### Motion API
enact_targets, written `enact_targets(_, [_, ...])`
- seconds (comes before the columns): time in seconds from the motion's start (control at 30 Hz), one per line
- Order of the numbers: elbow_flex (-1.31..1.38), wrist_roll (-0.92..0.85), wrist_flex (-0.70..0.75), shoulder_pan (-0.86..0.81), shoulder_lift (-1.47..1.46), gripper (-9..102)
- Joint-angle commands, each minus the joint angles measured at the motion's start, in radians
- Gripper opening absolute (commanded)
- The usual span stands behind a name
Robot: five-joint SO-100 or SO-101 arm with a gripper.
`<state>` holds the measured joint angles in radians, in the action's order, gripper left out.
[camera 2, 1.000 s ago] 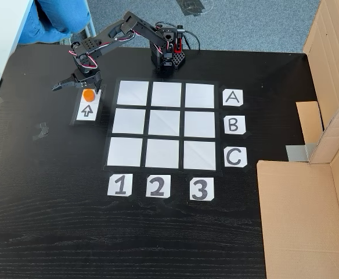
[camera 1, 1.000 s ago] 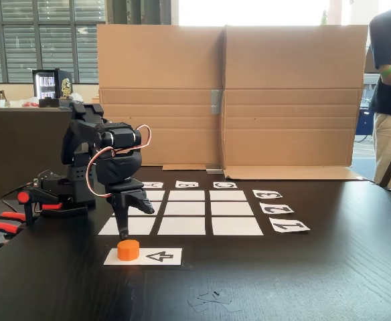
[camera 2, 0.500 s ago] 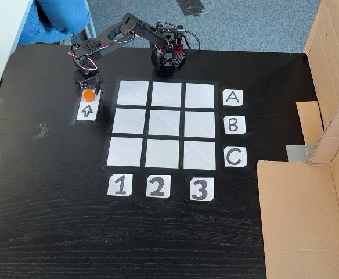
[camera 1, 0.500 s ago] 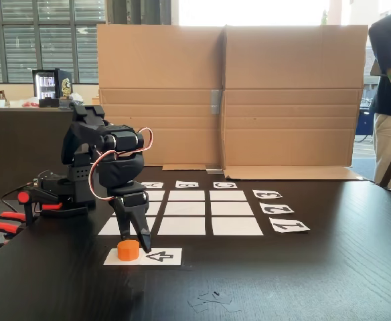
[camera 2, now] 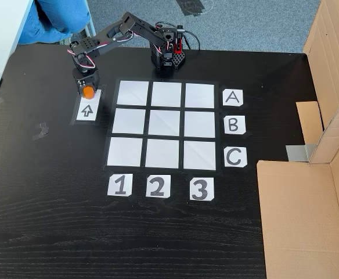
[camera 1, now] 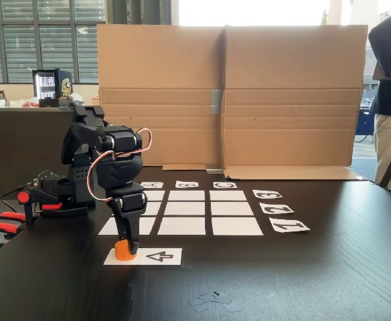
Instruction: Pick up the round, orange token and place it in the grid on square B1.
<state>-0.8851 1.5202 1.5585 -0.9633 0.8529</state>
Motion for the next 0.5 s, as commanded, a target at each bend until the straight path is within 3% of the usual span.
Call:
enact_targets(0.0, [0.006,-0.04,-0.011,-0.023,0.167,-1])
enact_targets(0.47, [-0.21,-0.233,-0.012,0.038,0.597,-1])
